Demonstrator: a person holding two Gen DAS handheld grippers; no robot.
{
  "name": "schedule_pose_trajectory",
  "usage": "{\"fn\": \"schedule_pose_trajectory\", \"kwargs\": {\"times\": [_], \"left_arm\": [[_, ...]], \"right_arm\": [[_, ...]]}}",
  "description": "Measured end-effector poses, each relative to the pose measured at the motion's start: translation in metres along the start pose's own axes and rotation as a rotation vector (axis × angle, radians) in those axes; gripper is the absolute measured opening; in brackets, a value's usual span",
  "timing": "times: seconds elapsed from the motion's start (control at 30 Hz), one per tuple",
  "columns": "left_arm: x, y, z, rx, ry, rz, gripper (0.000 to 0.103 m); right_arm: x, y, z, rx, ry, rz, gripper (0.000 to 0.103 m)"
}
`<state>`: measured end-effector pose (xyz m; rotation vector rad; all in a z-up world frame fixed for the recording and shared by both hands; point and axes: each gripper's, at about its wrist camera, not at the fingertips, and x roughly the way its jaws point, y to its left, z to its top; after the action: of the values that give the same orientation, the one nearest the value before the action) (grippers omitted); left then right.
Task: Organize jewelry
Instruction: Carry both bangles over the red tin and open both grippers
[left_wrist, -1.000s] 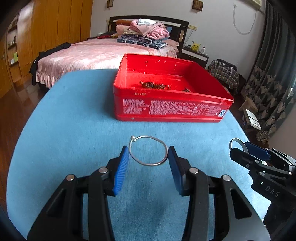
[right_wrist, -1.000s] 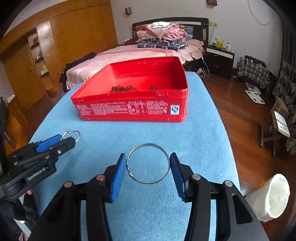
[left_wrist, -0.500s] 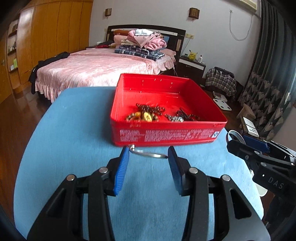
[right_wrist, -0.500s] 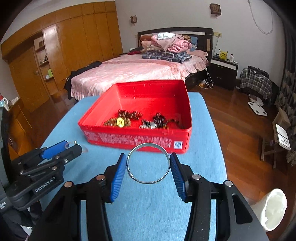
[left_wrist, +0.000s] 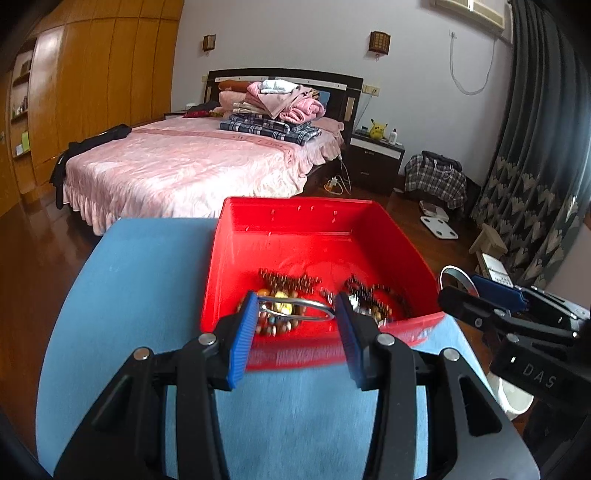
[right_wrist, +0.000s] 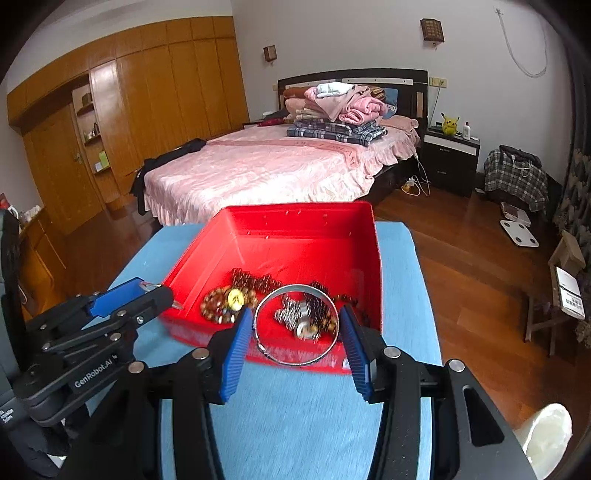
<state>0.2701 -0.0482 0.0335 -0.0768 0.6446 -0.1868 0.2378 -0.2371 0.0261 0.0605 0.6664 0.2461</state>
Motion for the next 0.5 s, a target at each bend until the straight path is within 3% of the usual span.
{"fn": "schedule_pose_trajectory", "kwargs": {"times": [0.4,0.5], "left_arm": [[0.051,-0.001,0.024,-0.020,0.016,-0.010,0.041],[0.066,0.004,0.026,-0.043,0.056,-0.005,0.046]], "right_arm": [[0.043,-0.002,0.022,0.002,0.020,0.010,0.049],[0.056,-0.002,0.024,0.002,0.035,-0.027,0.064]]}}
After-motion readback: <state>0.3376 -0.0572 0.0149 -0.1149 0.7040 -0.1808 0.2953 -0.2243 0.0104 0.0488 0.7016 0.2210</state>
